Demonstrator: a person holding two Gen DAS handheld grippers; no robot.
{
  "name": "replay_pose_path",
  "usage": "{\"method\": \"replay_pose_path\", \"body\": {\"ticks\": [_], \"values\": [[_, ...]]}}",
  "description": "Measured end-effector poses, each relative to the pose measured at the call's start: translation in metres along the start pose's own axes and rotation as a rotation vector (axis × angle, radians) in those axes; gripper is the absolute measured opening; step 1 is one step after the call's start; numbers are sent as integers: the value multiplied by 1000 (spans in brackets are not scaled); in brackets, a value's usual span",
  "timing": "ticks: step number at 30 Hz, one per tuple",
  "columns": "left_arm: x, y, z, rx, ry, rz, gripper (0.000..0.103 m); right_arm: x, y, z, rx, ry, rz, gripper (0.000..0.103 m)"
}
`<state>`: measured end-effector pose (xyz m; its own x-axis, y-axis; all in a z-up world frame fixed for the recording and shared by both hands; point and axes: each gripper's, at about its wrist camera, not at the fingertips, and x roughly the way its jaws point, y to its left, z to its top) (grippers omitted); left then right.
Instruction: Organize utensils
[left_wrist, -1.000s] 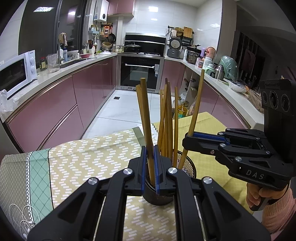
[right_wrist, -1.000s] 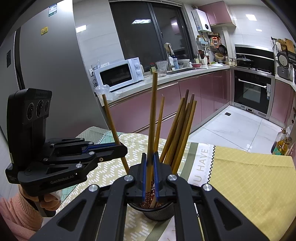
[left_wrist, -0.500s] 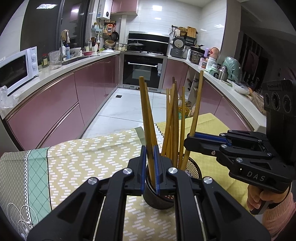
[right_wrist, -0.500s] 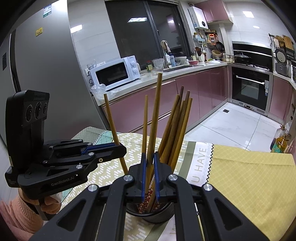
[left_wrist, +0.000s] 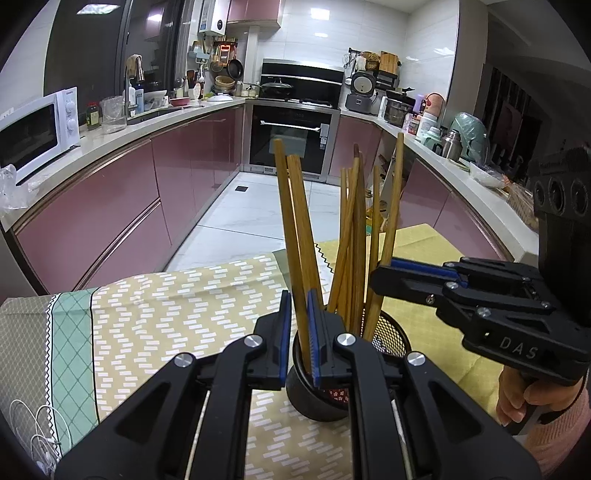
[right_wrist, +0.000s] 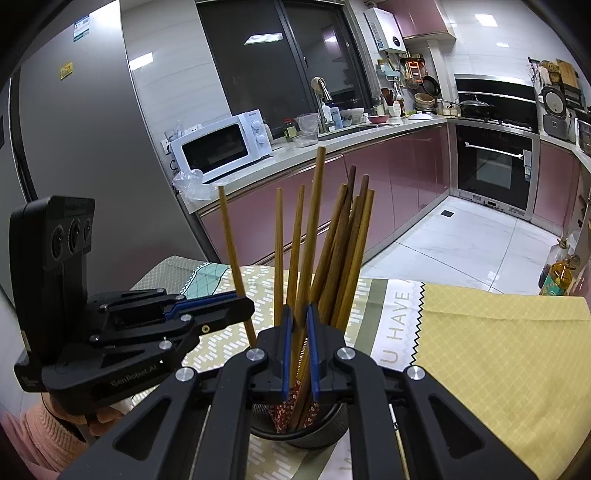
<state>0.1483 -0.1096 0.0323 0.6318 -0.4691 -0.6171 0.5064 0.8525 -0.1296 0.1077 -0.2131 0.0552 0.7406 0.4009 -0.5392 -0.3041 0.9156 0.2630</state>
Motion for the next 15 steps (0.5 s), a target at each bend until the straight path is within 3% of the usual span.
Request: {"method": "replay_pose_path", "body": {"ticks": [3, 8, 12, 15], "values": [[1, 1, -4, -13, -2, -2, 10, -3, 0, -1, 2, -4, 0, 8], [-5, 6, -14, -49, -19, -9, 24, -7, 0, -4, -2, -16, -5, 20], [-10, 8, -23, -55, -36, -7, 35, -9, 2, -6, -5, -20, -8, 23], [-18, 5, -29, -59, -57, 11, 51, -12, 4, -8, -5, -26, -6, 31]]}}
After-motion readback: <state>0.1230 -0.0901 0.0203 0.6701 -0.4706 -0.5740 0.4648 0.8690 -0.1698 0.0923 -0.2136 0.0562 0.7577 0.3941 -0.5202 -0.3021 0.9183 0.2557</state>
